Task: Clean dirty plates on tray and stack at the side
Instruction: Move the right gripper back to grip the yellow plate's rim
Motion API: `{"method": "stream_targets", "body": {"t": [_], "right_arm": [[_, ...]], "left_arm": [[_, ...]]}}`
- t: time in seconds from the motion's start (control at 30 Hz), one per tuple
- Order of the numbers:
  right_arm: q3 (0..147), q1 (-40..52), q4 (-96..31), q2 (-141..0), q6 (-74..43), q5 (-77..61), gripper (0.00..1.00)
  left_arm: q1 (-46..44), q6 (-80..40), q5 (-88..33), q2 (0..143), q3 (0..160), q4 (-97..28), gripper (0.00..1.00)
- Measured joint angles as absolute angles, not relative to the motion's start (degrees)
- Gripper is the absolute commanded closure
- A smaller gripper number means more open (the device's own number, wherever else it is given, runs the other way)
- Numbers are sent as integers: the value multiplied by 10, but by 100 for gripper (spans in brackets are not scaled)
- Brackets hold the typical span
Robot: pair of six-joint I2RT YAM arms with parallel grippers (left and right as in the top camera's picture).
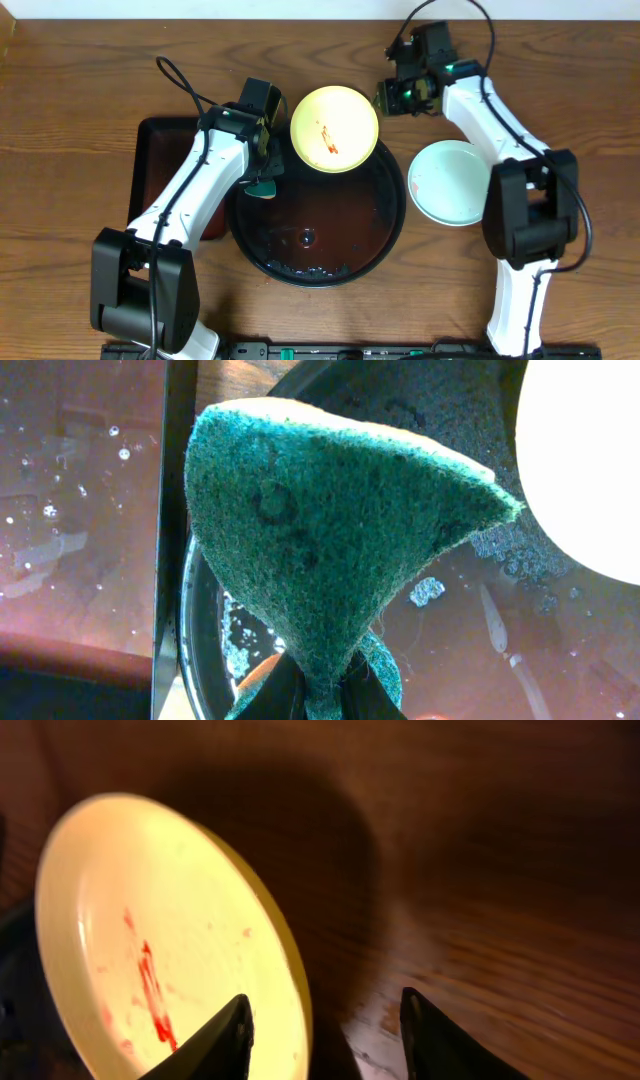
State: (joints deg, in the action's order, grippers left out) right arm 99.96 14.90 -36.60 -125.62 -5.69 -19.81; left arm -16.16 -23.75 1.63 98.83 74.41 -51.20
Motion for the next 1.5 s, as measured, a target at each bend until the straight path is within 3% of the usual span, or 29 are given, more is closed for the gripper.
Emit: {"method": "stream_targets", "body": {"t": [0.1,0.23,0.33,0.63,0.7,0.73,0.83,0.93,1.07,1.5], "right_arm": [[1000,155,-362,-1272,-45,-211,65],[1001,160,-359,-1278,-32,-222,87],[1003,161,-357,-1278,-30,-225,98],[1004,161,-389,-1278,-32,-227,99],[1004,165,-396,-1278,-32,-223,78],[1004,168,-396,-1278,-29,-220,73],[1004,178,-396,-1278,-29,-210,70],[1004,186,-394,-1278,-30,-195,76],[1005,192,-386,-1283,-32,-180,99],[1007,195,-434,-1289,-61,-181,99]], "left_arm": [[-162,-237,16,988,744,-512,93],[-162,-237,16,988,744,-512,93],[-162,-237,16,988,744,-512,92],[-162,-237,16,988,744,-512,93],[-162,-237,16,988,744,-512,93],[-162,-237,16,988,744,-512,92],[-162,-237,16,988,744,-512,92],[-162,-237,16,988,744,-512,93],[-162,-237,16,988,744,-512,92],[-162,-237,16,988,744,-512,92]]}}
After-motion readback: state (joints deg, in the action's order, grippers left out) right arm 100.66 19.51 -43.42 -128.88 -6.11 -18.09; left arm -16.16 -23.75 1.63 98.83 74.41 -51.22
